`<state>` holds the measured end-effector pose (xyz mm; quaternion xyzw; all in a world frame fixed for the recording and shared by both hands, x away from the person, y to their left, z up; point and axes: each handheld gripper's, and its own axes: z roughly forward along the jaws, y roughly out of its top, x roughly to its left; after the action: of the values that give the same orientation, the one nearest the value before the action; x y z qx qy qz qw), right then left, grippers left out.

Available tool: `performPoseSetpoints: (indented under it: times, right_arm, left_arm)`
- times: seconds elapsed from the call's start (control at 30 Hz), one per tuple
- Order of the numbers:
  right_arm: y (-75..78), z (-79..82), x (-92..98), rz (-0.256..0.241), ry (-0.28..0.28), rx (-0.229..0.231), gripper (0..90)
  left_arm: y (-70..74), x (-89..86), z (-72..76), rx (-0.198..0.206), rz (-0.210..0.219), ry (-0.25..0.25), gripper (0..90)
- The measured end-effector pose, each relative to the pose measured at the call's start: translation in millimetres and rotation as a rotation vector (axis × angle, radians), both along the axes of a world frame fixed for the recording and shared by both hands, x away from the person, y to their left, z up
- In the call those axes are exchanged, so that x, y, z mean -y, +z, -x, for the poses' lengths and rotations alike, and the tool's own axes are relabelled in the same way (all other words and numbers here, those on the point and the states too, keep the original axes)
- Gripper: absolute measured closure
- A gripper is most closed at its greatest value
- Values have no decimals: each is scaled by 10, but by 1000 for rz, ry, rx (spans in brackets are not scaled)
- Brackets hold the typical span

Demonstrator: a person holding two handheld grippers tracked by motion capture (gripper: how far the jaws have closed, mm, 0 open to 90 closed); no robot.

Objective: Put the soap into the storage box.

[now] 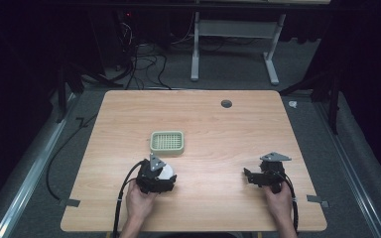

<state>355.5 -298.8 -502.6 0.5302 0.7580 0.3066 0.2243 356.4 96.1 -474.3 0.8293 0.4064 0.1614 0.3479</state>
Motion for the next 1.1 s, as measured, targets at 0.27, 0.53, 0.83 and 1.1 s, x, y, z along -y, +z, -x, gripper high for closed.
performPoseSetpoints:
  times: [0.27,0.53,0.83,1.1]
  right_arm:
    - [0,-1,1,0,1,0,151]
    - [0,-1,2,0,2,1,152]
    - [0,-1,3,-1,2,1,152]
    - [0,-2,3,-1,2,1,152]
  left_arm:
    - [98,-20,-38,12,11,0,249]
    - [182,-49,-87,19,40,-5,249]
    - [270,-102,-182,-6,101,-15,249]
    - [312,-146,-278,-27,131,-5,249]
